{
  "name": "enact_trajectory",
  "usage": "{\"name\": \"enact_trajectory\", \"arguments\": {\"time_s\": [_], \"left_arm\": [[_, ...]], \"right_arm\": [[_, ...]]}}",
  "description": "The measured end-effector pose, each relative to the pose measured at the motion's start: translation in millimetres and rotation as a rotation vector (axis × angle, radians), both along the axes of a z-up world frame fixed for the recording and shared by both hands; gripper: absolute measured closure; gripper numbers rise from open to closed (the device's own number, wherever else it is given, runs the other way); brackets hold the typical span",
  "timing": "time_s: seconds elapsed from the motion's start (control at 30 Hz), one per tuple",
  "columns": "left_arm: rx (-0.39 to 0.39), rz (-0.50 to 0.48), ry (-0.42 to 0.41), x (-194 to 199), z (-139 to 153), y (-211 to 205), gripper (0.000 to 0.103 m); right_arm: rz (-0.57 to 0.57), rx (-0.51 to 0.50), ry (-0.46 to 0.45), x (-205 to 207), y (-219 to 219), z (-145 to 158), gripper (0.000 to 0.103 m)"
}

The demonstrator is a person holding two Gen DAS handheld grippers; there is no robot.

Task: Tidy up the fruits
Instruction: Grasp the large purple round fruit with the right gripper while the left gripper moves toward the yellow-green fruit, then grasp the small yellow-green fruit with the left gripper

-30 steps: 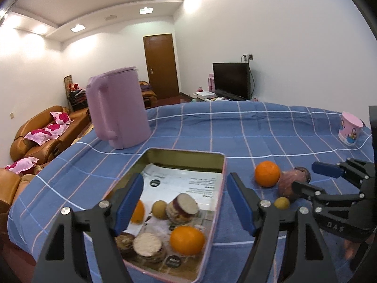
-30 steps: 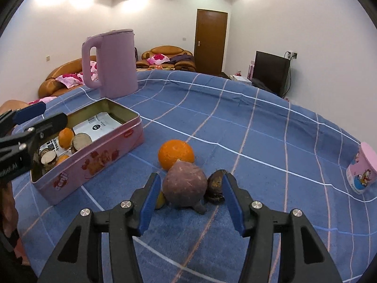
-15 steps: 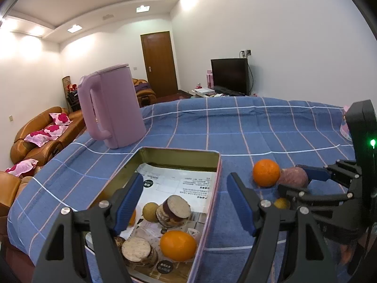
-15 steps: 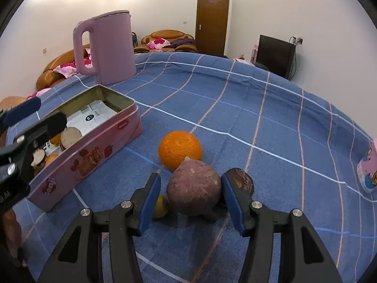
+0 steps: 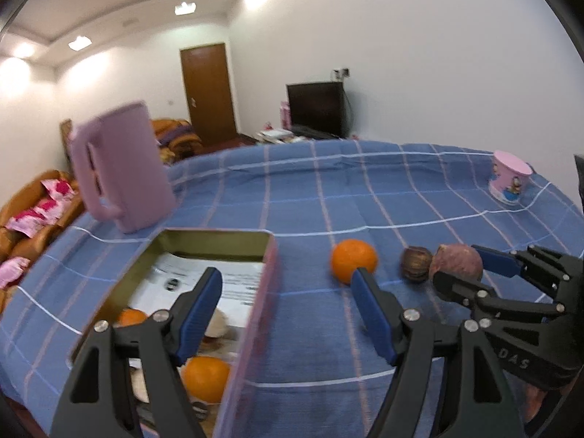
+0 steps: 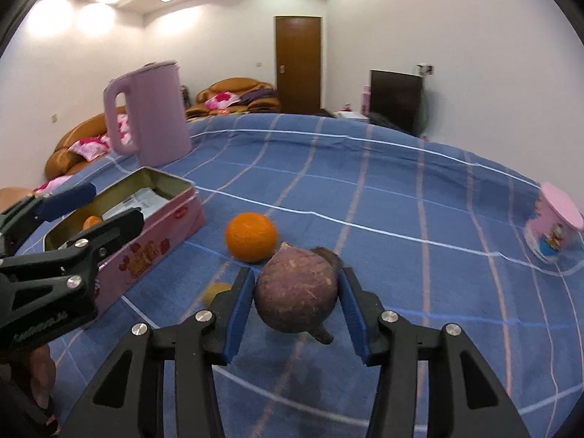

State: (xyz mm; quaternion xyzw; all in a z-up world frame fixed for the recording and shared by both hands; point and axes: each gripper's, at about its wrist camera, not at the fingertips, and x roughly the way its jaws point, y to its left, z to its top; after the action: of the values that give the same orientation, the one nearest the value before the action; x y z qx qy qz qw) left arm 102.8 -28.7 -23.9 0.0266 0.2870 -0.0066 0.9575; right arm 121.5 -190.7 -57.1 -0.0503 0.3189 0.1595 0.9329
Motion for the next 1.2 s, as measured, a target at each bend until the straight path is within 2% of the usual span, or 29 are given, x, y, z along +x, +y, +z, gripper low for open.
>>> {"name": "enact_trajectory", "arguments": {"time_s": [0.2, 0.37, 0.43, 0.5, 0.57, 0.67, 0.73, 0.8, 0.9, 1.0, 1.2], "left_arm": [[-0.013, -0.046, 0.064, 11.9, -10.8, -16.7, 0.027], [-0.017, -0.126, 0.124, 18.2, -19.7, -35.5, 0.028], [0.005, -0.138, 0.142, 21.5, -25.0, -41.9, 0.029], [-0.002, -0.147, 0.168, 25.8, -29.6, -44.0, 0.031], [-0.015, -0.155, 0.205, 30.0, -34.8, -44.0, 0.036], [-0.013, -0.174, 0.237, 32.7, -40.9, -46.7, 0.037], [-0.027, -0.174, 0.260, 35.5, -44.0, -45.7, 0.046], [-0.028, -0.180, 0.274, 37.9, -46.1, -46.9, 0.049], [-0.019, -0.202, 0.303, 39.3, -50.9, -52.2, 0.064], [-0.017, -0.221, 0.308, 38.9, -51.8, -55.9, 0.075], [-0.041, -0.206, 0.288, 37.1, -48.8, -49.7, 0.075]], "right_arm": [[-0.062, 0.049, 0.018, 1.6, -23.7, 0.0, 0.054], [-0.070, 0.074, 0.017, 0.9, -29.5, 0.5, 0.054], [-0.070, 0.079, 0.018, 1.1, -30.4, 0.4, 0.054], [-0.073, 0.083, 0.020, 2.0, -30.5, 0.2, 0.054], [-0.078, 0.092, 0.024, 2.8, -31.9, -0.1, 0.054], [-0.083, 0.103, 0.028, 3.2, -34.6, -0.6, 0.054], [-0.084, 0.101, 0.033, 4.3, -33.9, -1.0, 0.054], [-0.082, 0.097, 0.035, 4.8, -33.1, -1.5, 0.054], [-0.075, 0.090, 0.052, 7.0, -31.9, -3.6, 0.054], [-0.068, 0.099, 0.065, 8.8, -33.4, -4.9, 0.053], [-0.057, 0.121, 0.079, 9.7, -35.1, -5.8, 0.053]]}}
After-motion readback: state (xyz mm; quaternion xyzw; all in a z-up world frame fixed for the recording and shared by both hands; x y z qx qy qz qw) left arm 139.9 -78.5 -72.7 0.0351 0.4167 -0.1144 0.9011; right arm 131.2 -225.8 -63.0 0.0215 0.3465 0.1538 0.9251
